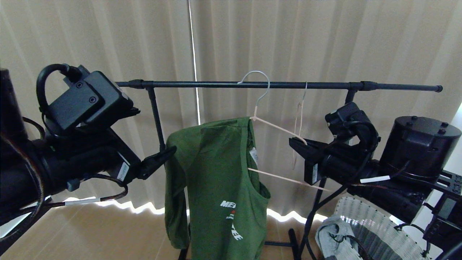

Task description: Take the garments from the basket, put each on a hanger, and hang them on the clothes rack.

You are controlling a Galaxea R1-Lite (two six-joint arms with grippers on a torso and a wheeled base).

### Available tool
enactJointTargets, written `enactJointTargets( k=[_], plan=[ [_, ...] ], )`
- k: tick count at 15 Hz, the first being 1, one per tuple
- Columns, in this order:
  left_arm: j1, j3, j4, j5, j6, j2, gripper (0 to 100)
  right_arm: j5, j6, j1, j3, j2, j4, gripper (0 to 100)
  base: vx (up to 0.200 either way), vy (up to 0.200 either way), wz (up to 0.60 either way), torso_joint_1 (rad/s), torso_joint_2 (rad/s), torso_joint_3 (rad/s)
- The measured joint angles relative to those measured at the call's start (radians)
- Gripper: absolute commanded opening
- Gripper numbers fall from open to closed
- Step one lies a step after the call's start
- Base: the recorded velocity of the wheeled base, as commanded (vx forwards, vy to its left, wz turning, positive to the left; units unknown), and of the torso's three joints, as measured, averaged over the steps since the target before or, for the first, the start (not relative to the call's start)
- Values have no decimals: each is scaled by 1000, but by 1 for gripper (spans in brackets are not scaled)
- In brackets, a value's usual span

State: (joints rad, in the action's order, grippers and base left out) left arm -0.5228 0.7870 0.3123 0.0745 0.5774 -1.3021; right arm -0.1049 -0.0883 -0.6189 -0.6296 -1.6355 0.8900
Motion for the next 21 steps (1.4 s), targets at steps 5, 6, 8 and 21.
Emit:
enactJointTargets(
  k=[5,6,8,21],
  plan=[
    [-3,-1,-1,-143,53,-20,100,13,2,-40,18,8,4,0,0,0,0,0,0,0],
    [-3,8,0,-144,71,-31,100,13,2,-57,20,11,4,0,0,0,0,0,0,0],
    [-2,24,3,-144,97,-54,100,13,2,-84,20,16,4,0,0,0,0,0,0,0],
    [5,67,36,-142,111,-153,0,19,1,-168,40,37,41,0,0,0,0,0,0,0]
  ],
)
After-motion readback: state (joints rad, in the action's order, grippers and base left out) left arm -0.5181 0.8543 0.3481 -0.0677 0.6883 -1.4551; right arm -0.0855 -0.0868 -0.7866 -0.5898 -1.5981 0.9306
